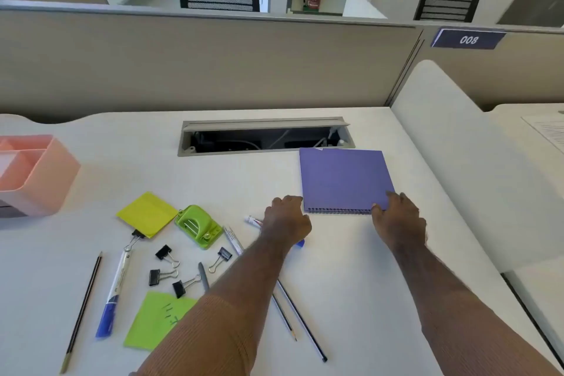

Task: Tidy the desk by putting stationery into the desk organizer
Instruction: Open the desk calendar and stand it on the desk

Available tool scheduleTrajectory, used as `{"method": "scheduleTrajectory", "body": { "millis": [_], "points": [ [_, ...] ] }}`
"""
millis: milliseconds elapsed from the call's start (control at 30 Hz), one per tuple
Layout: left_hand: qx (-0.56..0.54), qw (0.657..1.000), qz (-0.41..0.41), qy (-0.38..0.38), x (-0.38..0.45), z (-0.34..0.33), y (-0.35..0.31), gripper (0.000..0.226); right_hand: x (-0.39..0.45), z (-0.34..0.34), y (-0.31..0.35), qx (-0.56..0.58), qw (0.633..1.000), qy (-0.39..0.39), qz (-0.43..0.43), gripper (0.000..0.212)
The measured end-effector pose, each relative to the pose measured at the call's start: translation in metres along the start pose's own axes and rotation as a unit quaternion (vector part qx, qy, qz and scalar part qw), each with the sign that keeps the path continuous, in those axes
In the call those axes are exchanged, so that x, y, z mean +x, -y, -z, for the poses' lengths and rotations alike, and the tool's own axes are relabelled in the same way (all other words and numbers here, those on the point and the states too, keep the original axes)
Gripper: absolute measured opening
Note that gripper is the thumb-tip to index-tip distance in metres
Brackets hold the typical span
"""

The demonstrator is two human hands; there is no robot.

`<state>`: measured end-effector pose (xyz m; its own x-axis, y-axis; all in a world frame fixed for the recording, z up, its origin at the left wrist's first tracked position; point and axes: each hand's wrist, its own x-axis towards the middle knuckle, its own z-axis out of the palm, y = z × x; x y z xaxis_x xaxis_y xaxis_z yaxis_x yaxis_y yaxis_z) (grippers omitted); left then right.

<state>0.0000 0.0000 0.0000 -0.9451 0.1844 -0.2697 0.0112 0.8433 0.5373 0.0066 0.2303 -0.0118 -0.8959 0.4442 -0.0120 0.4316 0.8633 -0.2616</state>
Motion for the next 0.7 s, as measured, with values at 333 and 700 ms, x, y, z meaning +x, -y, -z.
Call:
{"method": "scheduleTrajectory", "body": {
  "millis": [333, 700],
  "points": [
    [-0.19, 0.978, 0.08, 0.033, 0.021, -0.008, -0.012, 0.056, 0.015, 0.001, -0.009, 0.093, 0.989, 0.067, -0.095, 0.051],
    [-0.41, 0.904, 0.098, -0.075, 0.031, 0.018, -0.02, 0.039, 0.043, 0.029, -0.034, 0.229, 0.968, -0.083, 0.062, 0.029]
  ]
}}
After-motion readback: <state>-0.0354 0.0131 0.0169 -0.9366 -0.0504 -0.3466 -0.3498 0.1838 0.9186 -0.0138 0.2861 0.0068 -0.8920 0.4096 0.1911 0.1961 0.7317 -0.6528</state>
